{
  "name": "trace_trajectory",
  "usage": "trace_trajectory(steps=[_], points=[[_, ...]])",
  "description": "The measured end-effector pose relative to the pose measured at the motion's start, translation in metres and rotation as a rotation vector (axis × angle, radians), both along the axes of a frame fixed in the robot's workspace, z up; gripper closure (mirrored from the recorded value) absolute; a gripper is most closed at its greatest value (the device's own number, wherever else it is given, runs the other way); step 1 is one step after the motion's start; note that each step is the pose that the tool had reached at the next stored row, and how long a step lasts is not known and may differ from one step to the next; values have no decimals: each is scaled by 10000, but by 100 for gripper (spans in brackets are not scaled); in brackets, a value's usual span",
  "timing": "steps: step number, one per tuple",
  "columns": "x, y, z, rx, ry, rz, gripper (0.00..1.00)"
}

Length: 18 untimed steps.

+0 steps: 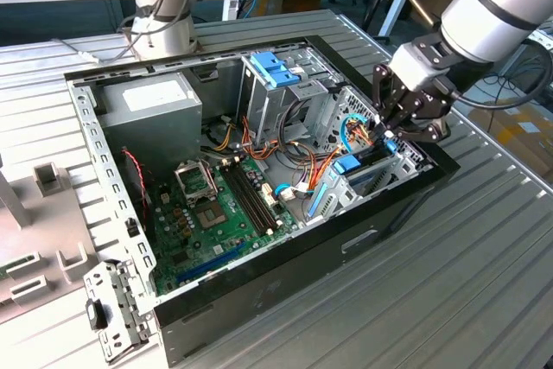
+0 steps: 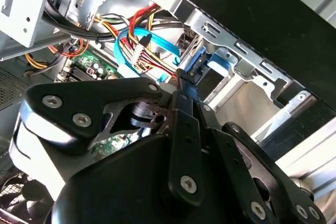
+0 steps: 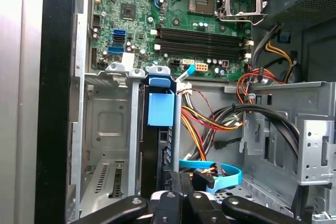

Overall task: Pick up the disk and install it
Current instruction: 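Insert the first disk wire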

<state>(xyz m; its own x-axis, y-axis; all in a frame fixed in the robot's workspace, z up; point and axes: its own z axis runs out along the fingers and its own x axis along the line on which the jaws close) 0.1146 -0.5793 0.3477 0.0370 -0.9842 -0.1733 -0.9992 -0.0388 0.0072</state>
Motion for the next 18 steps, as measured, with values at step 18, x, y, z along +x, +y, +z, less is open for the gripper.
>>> trace_trajectory(steps=[18], points=[[68,-38,5,79,156,5,89]])
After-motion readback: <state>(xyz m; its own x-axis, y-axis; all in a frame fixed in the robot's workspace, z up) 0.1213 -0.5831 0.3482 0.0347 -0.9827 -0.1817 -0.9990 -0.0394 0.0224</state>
